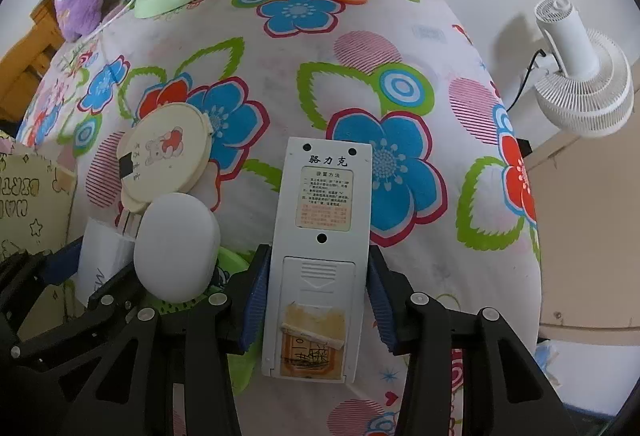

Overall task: Organize rigid objects
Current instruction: 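Lift the wall charger with left gripper while right gripper lifts the white remote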

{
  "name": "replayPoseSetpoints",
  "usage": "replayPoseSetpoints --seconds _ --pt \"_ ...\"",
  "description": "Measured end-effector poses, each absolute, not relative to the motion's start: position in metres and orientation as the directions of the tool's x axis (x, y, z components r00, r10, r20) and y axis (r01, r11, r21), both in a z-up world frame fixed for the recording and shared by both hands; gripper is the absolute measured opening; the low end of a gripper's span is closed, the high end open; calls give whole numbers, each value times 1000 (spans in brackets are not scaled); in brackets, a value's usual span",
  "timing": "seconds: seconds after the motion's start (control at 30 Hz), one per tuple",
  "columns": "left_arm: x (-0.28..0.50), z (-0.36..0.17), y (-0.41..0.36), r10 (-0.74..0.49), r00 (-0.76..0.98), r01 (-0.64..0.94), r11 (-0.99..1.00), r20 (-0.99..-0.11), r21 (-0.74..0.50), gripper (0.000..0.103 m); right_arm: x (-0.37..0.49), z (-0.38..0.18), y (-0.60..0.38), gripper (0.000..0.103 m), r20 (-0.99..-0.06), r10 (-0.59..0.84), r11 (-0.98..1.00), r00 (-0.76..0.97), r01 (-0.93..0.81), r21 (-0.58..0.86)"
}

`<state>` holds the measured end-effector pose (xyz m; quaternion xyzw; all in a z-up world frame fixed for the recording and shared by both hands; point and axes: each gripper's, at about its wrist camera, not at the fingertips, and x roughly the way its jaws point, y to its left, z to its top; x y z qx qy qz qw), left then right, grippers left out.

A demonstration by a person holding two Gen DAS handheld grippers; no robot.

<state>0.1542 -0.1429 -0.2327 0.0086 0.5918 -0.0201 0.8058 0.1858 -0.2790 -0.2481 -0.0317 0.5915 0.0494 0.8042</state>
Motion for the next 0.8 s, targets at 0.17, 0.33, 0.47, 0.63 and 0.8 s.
replayPoseSetpoints --seconds 0.17,0.33,0.47,0.63,0.8 --pt "151 -230 -144 -19 297 42 999 -955 -7 49 181 -247 -283 47 -958 60 993 282 -116 28" --pt "146 -224 -145 -27 299 32 999 -954 -19 49 174 -242 -286 47 -957 69 993 282 -110 39" --pt "140 -218 -150 -30 302 40 999 -953 -19 49 167 -235 -286 47 -952 82 992 294 -119 49" --pt "135 -209 -153 -33 315 39 999 -949 -22 49 160 -225 -287 47 -946 90 990 311 -128 51" --pt "131 -201 -157 -31 321 37 999 -946 -20 49 153 -217 -289 47 -943 90 990 319 -131 50"
